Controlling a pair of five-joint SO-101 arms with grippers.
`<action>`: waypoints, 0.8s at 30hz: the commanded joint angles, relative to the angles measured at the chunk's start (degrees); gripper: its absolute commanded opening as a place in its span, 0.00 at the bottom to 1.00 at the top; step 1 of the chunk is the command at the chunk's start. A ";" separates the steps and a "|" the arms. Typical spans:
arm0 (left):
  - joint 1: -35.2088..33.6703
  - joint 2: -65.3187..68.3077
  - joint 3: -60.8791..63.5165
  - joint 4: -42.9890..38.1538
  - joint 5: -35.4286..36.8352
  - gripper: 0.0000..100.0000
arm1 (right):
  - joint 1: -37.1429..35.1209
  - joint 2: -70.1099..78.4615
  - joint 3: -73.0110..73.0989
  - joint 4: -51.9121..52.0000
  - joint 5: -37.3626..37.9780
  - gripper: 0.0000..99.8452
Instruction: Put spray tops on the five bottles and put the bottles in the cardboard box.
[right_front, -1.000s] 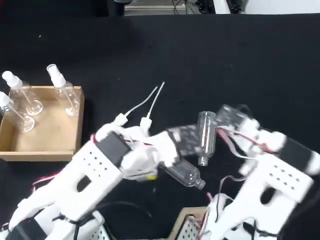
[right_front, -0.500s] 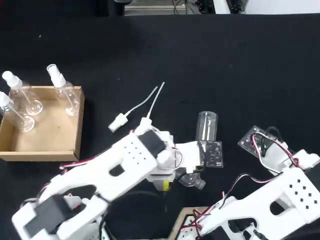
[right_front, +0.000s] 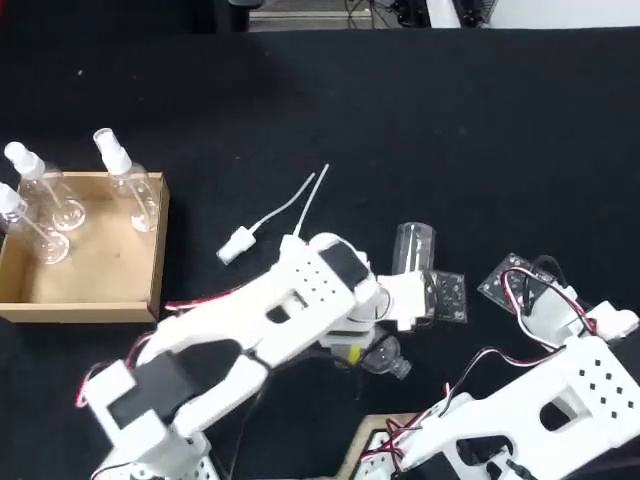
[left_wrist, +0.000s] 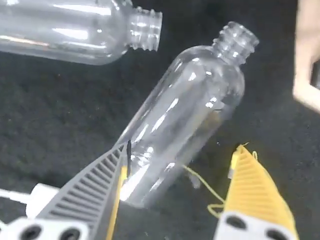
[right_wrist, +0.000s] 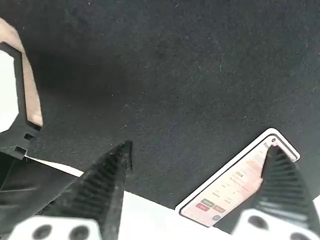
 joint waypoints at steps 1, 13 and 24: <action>0.92 3.16 -3.47 -3.60 -0.18 0.30 | 1.23 -1.89 -0.22 -0.70 0.26 0.36; 1.01 2.46 -0.13 -2.02 9.32 0.21 | 0.97 -1.89 -0.22 -0.70 0.09 0.36; 0.04 -13.80 13.76 8.62 9.23 0.12 | 0.97 -1.89 -0.22 -0.62 0.09 0.36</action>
